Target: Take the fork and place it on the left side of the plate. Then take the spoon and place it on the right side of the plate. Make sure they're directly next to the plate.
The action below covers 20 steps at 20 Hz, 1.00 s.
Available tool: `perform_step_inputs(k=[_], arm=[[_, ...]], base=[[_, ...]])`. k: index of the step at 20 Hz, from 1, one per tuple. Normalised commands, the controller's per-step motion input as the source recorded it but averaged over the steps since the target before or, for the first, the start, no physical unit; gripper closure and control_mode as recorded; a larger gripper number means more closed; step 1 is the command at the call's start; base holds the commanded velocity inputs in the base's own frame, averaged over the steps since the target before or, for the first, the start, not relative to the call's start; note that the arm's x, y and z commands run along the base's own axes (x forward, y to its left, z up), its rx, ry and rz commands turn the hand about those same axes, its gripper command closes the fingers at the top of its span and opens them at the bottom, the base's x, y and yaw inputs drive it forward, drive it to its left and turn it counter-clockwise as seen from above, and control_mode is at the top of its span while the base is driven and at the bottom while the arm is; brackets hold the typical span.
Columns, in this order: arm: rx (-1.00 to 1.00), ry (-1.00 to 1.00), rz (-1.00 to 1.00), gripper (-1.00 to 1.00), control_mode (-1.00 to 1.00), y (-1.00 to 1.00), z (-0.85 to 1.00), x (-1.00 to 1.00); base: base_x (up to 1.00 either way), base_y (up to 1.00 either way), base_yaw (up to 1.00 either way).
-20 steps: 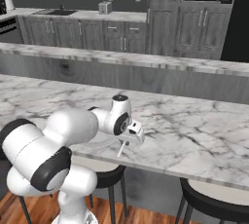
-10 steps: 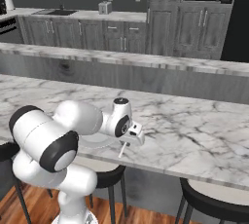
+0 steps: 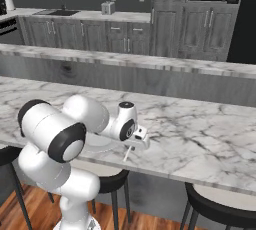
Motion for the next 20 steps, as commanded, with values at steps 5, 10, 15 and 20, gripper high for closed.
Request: perform_step_inputs(k=[5,10,15,20], arm=[[0.0,0.0,0.0,1.0,-1.0,-0.09,-0.1,0.19],[0.0,0.0,0.0,1.0,-1.0,-0.1,-0.16,0.08],[0.0,0.0,0.0,-1.0,-1.0,0.0,-0.19,0.01],[0.0,-0.02,0.0,-1.0,-1.0,0.0,0.13,-0.23]], base=[[0.0,0.0,0.0],[0.0,0.0,0.0],[0.0,0.0,0.0],[0.0,0.0,0.0]])
